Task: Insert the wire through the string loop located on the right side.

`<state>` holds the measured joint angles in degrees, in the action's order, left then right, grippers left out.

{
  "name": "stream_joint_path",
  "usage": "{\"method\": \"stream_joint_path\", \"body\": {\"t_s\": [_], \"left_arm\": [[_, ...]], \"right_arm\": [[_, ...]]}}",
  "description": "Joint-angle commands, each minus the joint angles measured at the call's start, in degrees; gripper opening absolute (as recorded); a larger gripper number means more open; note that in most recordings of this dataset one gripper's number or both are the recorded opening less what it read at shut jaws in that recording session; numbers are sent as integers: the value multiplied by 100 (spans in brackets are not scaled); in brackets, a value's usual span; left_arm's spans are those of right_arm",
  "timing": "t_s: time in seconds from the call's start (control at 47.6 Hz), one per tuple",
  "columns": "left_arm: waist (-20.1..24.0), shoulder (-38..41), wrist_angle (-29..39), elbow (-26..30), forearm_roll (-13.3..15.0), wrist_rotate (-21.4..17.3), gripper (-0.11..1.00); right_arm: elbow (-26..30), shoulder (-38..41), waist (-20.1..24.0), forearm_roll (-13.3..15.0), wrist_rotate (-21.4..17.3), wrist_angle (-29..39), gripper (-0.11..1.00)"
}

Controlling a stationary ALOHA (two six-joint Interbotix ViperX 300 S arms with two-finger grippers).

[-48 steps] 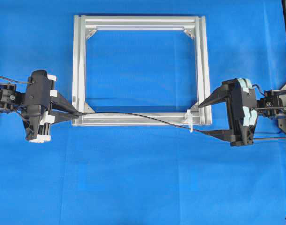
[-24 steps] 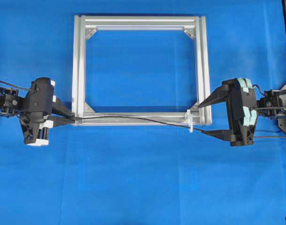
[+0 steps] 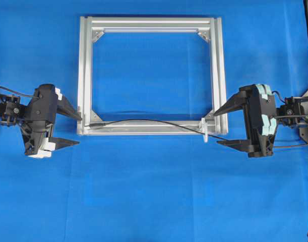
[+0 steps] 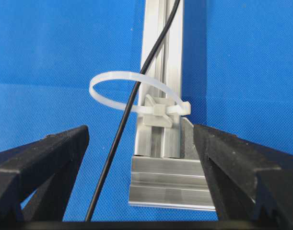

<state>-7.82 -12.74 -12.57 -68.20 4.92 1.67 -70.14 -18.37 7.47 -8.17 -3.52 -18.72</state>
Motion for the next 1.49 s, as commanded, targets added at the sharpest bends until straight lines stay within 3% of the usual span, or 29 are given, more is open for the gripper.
{"method": "stream_joint_path", "body": {"t_s": [0.0,0.441,0.651,1.47], "left_arm": [[26,-141,0,70,-9,0,73],[26,-1107,527,563,-9,-9,71],[26,-1239,580,650,-9,0,71],[35,-1213,563,686,-9,-9,70]], "right_arm": [[97,-123,-9,-9,0,-9,92],[413,-1512,-141,97,35,1310,92],[431,-1960,-229,123,35,1573,92],[431,-1934,-229,123,35,1600,92]]}}
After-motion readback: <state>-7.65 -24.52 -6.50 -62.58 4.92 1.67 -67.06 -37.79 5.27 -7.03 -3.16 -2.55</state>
